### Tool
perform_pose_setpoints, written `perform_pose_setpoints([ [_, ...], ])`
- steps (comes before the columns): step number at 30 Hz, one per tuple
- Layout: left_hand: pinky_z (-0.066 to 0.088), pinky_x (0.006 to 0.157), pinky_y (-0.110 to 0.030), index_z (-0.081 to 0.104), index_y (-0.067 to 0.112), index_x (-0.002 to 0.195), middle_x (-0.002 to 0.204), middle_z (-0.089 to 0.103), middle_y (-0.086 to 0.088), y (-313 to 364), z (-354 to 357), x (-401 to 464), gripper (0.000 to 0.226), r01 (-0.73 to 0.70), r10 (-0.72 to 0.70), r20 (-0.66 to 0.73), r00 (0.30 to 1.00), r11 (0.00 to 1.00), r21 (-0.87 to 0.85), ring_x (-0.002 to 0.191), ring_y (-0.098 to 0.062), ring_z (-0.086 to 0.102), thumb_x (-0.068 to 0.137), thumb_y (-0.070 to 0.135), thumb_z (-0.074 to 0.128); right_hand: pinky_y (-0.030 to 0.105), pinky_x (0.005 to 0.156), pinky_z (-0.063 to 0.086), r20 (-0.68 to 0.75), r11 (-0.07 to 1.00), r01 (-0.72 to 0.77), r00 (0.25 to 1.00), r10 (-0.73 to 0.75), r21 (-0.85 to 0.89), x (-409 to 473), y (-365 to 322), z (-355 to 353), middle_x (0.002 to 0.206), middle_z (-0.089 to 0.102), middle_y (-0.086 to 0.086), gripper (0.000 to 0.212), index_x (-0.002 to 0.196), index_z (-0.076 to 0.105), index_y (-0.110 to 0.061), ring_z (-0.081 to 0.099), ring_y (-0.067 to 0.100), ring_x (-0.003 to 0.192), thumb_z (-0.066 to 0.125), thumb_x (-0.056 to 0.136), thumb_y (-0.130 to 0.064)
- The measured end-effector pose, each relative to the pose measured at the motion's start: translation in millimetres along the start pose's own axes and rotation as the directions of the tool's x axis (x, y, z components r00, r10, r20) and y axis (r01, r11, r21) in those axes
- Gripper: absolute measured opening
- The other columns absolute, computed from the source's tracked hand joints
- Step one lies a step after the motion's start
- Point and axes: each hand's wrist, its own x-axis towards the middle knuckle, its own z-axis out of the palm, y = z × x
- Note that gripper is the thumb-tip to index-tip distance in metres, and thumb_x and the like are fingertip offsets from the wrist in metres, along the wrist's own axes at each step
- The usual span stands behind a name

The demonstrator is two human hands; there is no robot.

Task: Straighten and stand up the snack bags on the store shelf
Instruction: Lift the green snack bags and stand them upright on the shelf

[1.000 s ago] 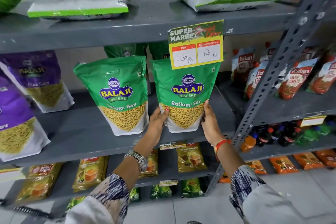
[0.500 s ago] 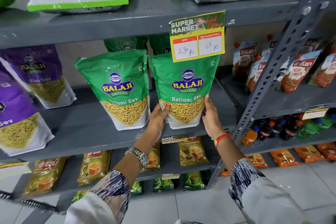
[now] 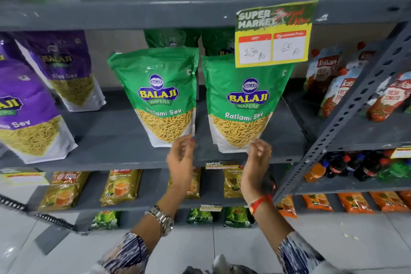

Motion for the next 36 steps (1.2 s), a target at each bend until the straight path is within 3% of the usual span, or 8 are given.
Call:
perform_pose_setpoints([
  [4, 0.04, 0.061, -0.008, 0.055, 0.012, 0.084, 0.075, 0.053, 0.004, 9.4, -47.8, 22.1, 0.013, -0.171, 0.157, -0.334, 0.93, 0.985, -0.013, 0.062, 0.009, 0.05, 0.086, 0.001, 0.05, 0.016, 0.075, 0.047, 0.349, 0.996, -0.032, 0.935, 0.06, -0.085, -34.7, 10.1, 34.6, 0.097, 0.063, -0.005, 0.015, 0.096, 0.058, -0.021, 0.059, -0.003, 0.085, 0.056, 0.081, -0.025],
  [8, 0.043, 0.083, -0.028, 0.047, 0.021, 0.104, 0.096, 0.052, 0.01, 18.1, -89.0, 76.3, 0.021, -0.081, 0.052, -0.362, 0.931, 0.994, -0.068, 0.089, -0.004, 0.053, 0.085, 0.027, 0.052, 0.026, 0.11, 0.031, 0.598, 0.963, -0.103, 0.765, 0.237, -0.25, -41.8, 11.2, 88.6, 0.148, 0.035, 0.002, 0.058, 0.141, 0.029, -0.017, 0.035, 0.013, 0.135, 0.048, 0.092, -0.038],
  [13, 0.028, 0.112, -0.046, 0.026, 0.028, 0.142, 0.15, 0.031, 0.0, 26.3, -103.8, 124.7, 0.067, 0.262, -0.268, -0.056, 0.962, 0.96, -0.103, 0.136, -0.021, 0.033, 0.084, 0.058, 0.04, 0.038, 0.118, 0.018, 0.445, 0.936, -0.233, 0.832, 0.333, -0.265, -34.5, -0.4, 139.3, 0.158, 0.016, 0.004, 0.072, 0.147, 0.014, -0.017, 0.02, 0.019, 0.144, 0.042, 0.09, -0.05],
  [18, 0.039, 0.104, -0.042, 0.041, 0.02, 0.134, 0.135, 0.052, -0.006, 32.8, -97.4, 121.2, 0.054, 0.337, -0.324, 0.23, 0.918, 0.941, -0.017, 0.117, -0.022, 0.052, 0.091, 0.052, 0.033, 0.027, 0.099, 0.031, 0.513, 0.943, -0.29, 0.792, 0.332, -0.163, -20.7, -3.6, 144.3, 0.122, 0.046, -0.008, 0.04, 0.134, 0.036, -0.024, 0.042, 0.01, 0.121, 0.03, 0.097, -0.04],
  [26, 0.053, 0.077, -0.016, 0.037, 0.025, 0.119, 0.104, 0.057, 0.015, 32.9, -96.0, 103.8, 0.024, 0.244, -0.218, 0.296, 0.93, 0.968, -0.053, 0.084, 0.006, 0.062, 0.095, 0.027, 0.037, 0.026, 0.095, 0.042, 0.525, 0.964, -0.223, 0.808, 0.267, -0.147, -37.0, -0.5, 130.1, 0.126, 0.053, 0.005, 0.029, 0.113, 0.04, -0.026, 0.052, -0.007, 0.096, 0.035, 0.093, -0.046],
  [29, 0.044, 0.083, -0.024, 0.036, 0.022, 0.123, 0.102, 0.055, 0.017, 36.3, -94.9, 100.1, 0.028, 0.253, -0.227, 0.29, 0.93, 0.966, -0.056, 0.088, 0.006, 0.055, 0.095, 0.024, 0.039, 0.011, 0.08, 0.043, 0.511, 0.962, -0.224, 0.816, 0.272, -0.155, -40.9, -5.4, 130.0, 0.11, 0.053, -0.023, 0.051, 0.109, 0.043, -0.032, 0.055, -0.016, 0.093, 0.043, 0.074, -0.069],
  [33, 0.044, 0.085, -0.025, 0.034, 0.016, 0.132, 0.102, 0.055, 0.018, 33.4, -94.2, 100.1, 0.038, 0.236, -0.218, 0.297, 0.93, 0.971, -0.026, 0.089, 0.005, 0.054, 0.095, 0.023, 0.041, 0.002, 0.07, 0.041, 0.486, 0.966, -0.205, 0.836, 0.255, -0.156, -45.2, -9.9, 128.2, 0.104, 0.049, -0.029, 0.085, 0.109, 0.045, -0.032, 0.053, -0.023, 0.088, 0.046, 0.047, -0.09],
  [36, 0.051, 0.078, -0.017, 0.035, 0.017, 0.131, 0.109, 0.056, 0.013, 28.5, -95.9, 101.2, 0.038, 0.218, -0.204, 0.301, 0.932, 0.976, -0.014, 0.093, 0.003, 0.056, 0.093, 0.022, 0.044, 0.013, 0.088, 0.04, 0.494, 0.959, -0.194, 0.826, 0.272, -0.204, -46.2, -9.5, 126.6, 0.12, 0.05, -0.022, 0.105, 0.132, 0.033, -0.023, 0.049, -0.012, 0.103, 0.04, 0.051, -0.089],
])
